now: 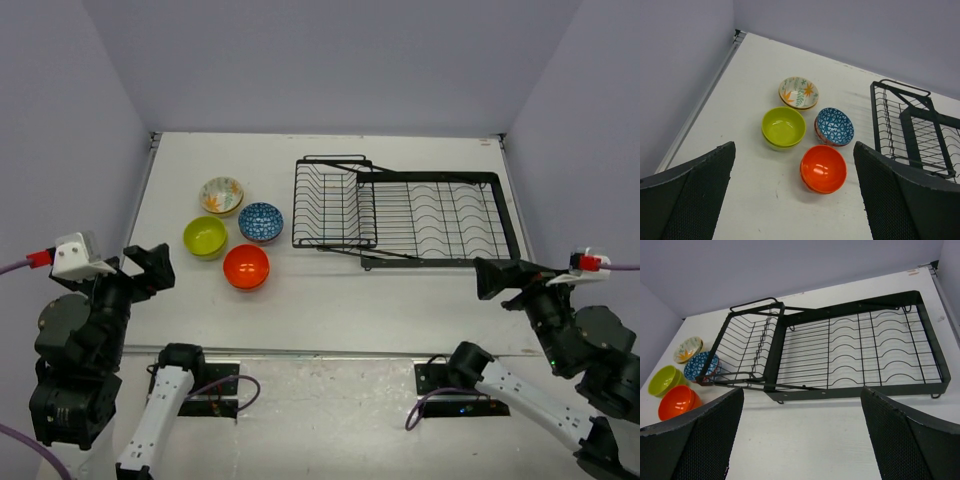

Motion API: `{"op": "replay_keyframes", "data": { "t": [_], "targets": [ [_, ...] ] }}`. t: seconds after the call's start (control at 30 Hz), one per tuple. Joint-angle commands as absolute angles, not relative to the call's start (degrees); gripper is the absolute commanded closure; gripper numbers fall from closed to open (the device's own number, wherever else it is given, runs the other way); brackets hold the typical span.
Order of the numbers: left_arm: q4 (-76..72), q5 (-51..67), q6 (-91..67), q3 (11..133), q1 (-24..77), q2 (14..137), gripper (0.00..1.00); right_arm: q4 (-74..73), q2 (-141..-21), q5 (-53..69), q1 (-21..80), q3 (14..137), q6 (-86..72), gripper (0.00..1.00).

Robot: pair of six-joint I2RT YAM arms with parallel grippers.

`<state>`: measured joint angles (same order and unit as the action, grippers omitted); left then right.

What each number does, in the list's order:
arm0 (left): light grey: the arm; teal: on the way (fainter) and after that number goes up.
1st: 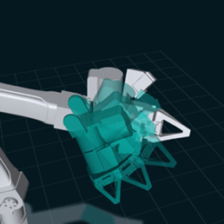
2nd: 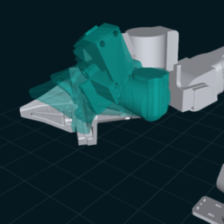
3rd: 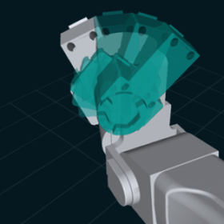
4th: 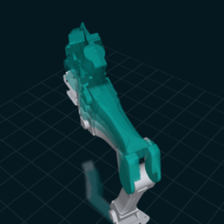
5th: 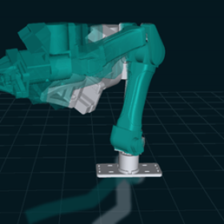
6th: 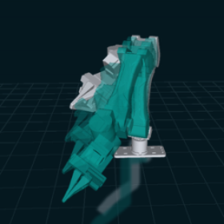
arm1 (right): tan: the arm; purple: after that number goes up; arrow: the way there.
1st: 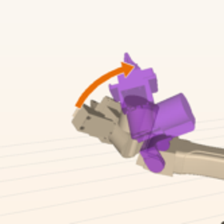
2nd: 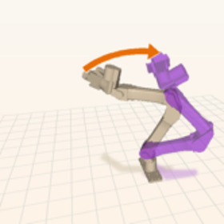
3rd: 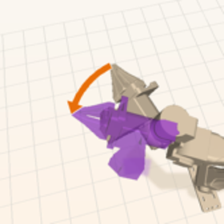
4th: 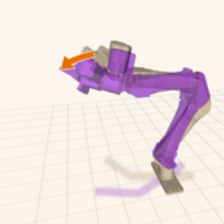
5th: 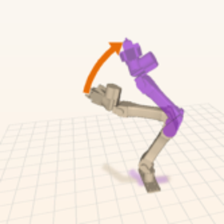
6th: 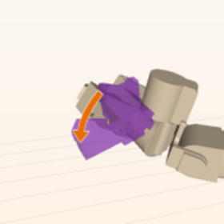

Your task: Unload the bowls from the dish rack

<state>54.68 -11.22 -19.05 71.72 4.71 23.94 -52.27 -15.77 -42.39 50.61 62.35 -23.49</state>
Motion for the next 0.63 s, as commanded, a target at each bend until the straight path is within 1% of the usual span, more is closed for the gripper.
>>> {"op": "replay_keyframes", "data": {
  "t": [0.0, 0.03, 0.17, 0.6],
  "targets": [
    [59.59, -15.64, -17.49, 68.39, 6.59, 20.93, 0.00, -55.81, -12.66, -44.47, 50.45, 60.30, -21.19, 0.01],
    [59.59, -17.73, -17.75, 67.86, 6.94, 20.22, 0.00, -55.98, -12.31, -44.47, 50.45, 59.51, -21.01, 0.01],
    [59.59, -20.12, -18.72, 67.67, 7.73, 18.63, 0.00, -55.90, -12.30, -45.44, 50.45, 58.89, -21.18, 0.01],
    [59.24, -21.00, -18.90, 67.32, 7.82, 17.93, 0.00, -53.35, -13.36, -47.55, 50.54, 57.22, -22.51, 0.01]
  ]
}}
